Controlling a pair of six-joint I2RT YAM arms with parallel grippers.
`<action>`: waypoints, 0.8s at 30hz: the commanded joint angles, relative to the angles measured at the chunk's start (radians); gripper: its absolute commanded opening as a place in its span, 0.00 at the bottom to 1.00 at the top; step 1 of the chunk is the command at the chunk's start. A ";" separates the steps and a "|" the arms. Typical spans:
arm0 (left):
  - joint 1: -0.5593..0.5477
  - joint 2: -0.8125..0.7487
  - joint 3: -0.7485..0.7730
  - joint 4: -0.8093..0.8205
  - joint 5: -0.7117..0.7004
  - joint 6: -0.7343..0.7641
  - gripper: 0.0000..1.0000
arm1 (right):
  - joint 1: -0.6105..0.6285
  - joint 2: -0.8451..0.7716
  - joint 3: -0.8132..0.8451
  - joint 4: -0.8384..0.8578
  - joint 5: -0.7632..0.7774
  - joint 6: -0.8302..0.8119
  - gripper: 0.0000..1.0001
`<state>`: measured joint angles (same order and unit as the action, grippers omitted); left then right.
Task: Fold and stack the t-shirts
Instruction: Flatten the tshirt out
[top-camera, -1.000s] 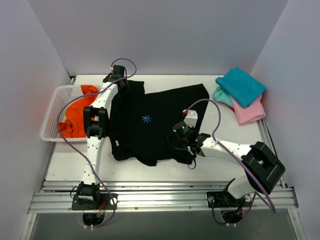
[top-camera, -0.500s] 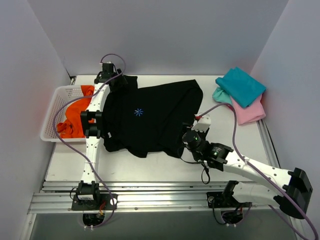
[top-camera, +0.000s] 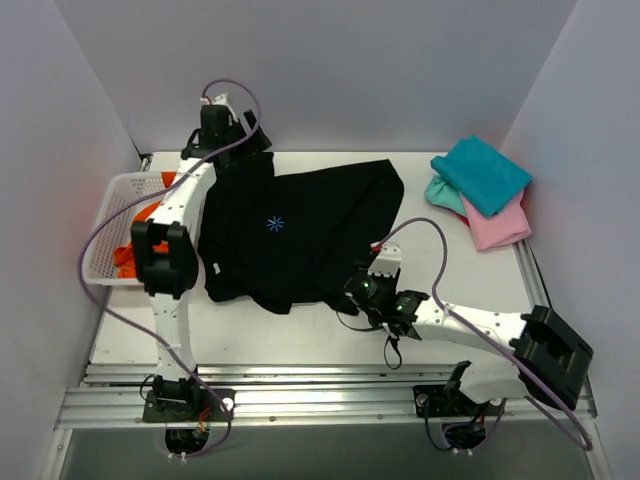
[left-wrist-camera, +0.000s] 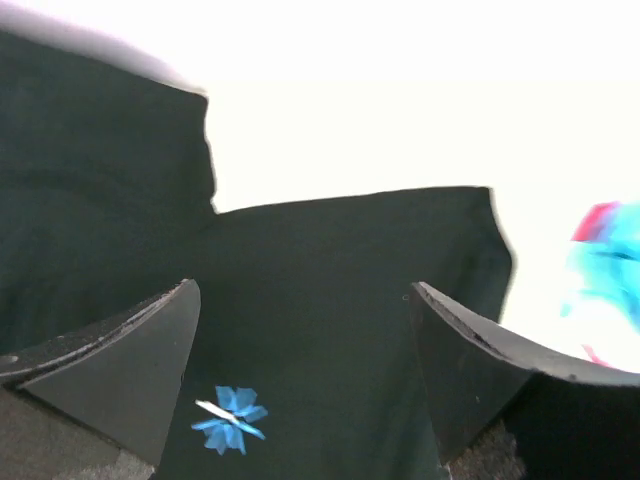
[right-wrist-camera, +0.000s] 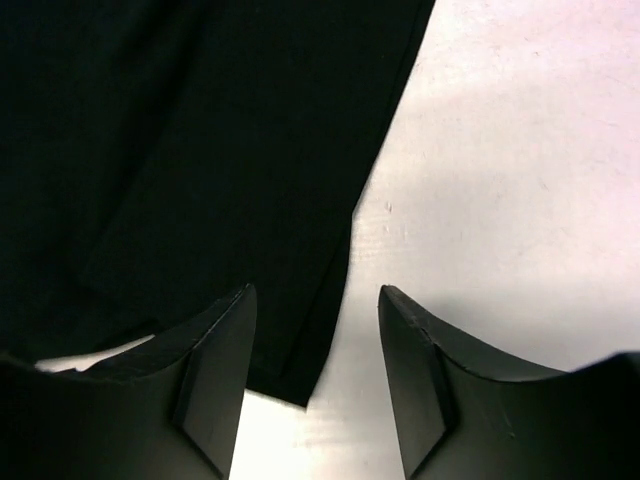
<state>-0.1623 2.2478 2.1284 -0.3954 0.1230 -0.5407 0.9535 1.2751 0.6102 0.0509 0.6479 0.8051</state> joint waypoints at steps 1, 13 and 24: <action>-0.034 -0.386 -0.301 0.200 -0.035 0.002 0.94 | -0.053 0.064 -0.007 0.159 -0.028 -0.020 0.47; -0.077 -0.904 -0.969 0.337 -0.171 0.021 0.94 | -0.105 0.185 -0.049 0.290 -0.100 -0.018 0.43; -0.077 -0.941 -1.052 0.362 -0.160 0.007 0.95 | -0.104 0.277 -0.049 0.334 -0.113 0.005 0.42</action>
<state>-0.2394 1.3403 1.0679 -0.0841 -0.0292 -0.5381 0.8516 1.5406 0.5629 0.3599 0.5159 0.7891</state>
